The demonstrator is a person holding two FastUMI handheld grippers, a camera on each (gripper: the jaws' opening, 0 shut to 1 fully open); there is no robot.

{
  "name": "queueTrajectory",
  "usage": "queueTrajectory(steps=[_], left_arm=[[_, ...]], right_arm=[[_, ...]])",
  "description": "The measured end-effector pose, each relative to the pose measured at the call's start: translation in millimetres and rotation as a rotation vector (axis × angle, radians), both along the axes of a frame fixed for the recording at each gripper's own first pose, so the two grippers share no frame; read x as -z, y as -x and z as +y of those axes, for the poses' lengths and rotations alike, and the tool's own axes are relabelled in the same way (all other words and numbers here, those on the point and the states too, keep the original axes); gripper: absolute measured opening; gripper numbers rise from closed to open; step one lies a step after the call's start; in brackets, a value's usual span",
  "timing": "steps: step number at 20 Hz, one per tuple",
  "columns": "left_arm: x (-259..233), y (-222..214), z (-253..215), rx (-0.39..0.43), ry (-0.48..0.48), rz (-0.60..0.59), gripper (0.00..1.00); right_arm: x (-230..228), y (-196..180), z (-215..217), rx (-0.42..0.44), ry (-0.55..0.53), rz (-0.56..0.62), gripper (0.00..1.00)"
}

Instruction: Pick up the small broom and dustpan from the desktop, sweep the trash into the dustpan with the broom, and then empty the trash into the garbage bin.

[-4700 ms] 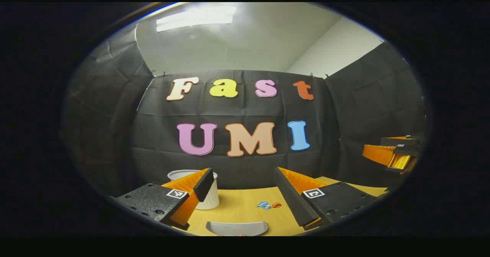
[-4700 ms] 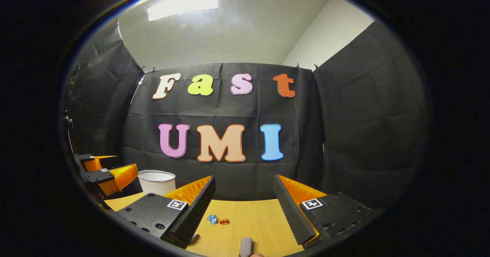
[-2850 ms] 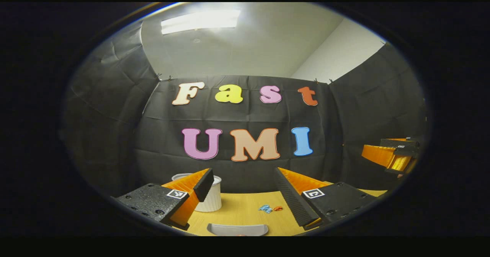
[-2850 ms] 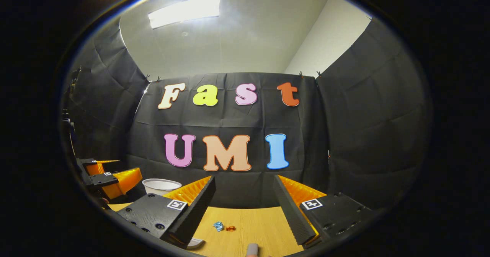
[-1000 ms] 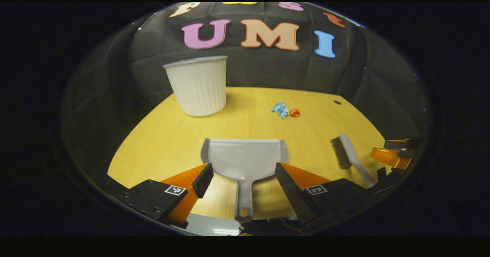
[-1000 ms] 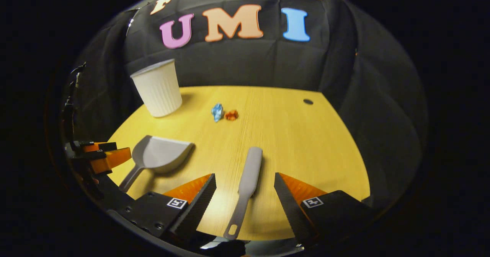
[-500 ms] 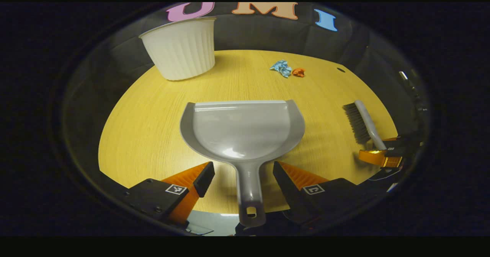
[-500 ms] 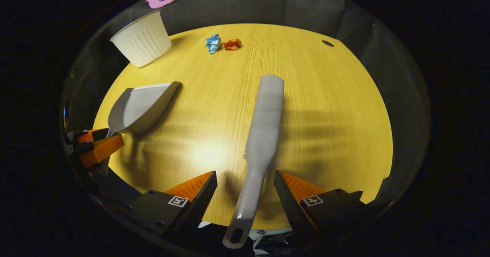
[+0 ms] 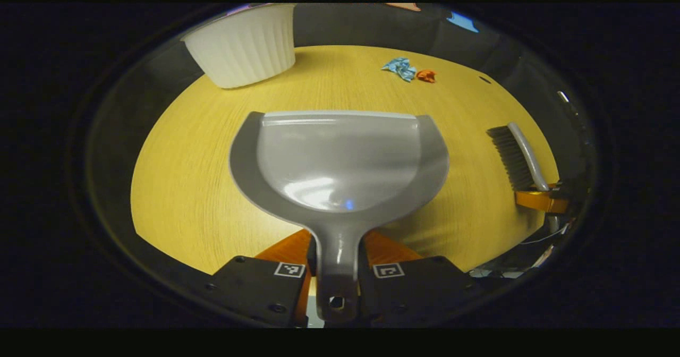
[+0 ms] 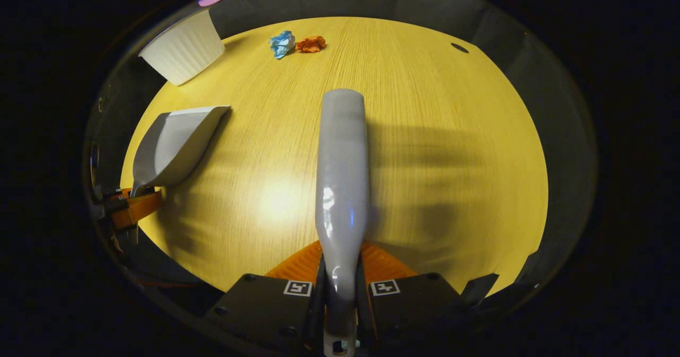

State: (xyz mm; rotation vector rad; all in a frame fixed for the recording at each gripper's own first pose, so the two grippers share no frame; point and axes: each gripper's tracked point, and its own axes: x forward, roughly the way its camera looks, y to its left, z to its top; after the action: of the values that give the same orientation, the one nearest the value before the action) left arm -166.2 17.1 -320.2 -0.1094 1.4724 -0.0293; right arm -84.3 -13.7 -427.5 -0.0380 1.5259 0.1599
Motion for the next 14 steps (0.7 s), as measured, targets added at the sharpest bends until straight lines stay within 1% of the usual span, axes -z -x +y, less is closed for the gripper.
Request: queueTrajectory(steps=[2,3,4,5,6,7,8,9,10,11,12,14], left_arm=[[2.9,-6.3,-0.9,-0.004,0.018,-0.033,0.28],[2.8,-9.2,-4.0,-0.007,0.033,-0.040,0.26],[3.3,-10.1,-5.4,0.004,0.042,-0.043,0.23],[1.1,-15.3,-4.7,0.013,0.046,-0.065,0.22],[1.5,-17.6,-2.1,0.031,0.044,-0.071,0.24],[1.8,-25.4,-2.1,0.055,0.046,-0.101,0.22],[1.9,-28.2,-0.3,0.069,0.043,-0.104,0.21],[2.5,-40.4,-1.6,0.102,0.047,-0.139,0.23],[5.4,-50.3,-2.8,0.117,0.052,-0.162,0.21],[8.6,-59.5,-5.1,0.135,0.061,-0.180,0.21],[11.6,-63.8,-7.3,0.162,0.073,-0.174,0.19],[13.1,-76.7,-7.5,0.209,0.073,-0.195,0.24]], right_arm=[[0.8,-2.0,1.2,-0.009,-0.020,-0.018,0.20],[-1.9,-2.0,4.2,-0.004,-0.040,-0.026,0.21],[-6.8,-8.2,9.2,0.008,-0.064,-0.044,0.21],[-12.9,-15.9,14.0,0.019,-0.088,-0.072,0.20],[-20.4,-26.8,18.0,0.020,-0.106,-0.096,0.20],[-30.9,-42.4,19.3,0.017,-0.114,-0.143,0.15],[-42.6,-53.8,17.8,0.003,-0.112,-0.171,0.19],[-55.5,-67.2,13.8,-0.021,-0.104,-0.199,0.15],[-66.3,-87.0,9.0,-0.045,-0.091,-0.243,0.18],[-72.9,-106.6,3.9,-0.075,-0.069,-0.276,0.18],[-78.0,-124.9,-4.3,-0.119,-0.040,-0.286,0.18],[-74.2,-168.9,-9.9,-0.178,0.009,-0.338,0.18]])
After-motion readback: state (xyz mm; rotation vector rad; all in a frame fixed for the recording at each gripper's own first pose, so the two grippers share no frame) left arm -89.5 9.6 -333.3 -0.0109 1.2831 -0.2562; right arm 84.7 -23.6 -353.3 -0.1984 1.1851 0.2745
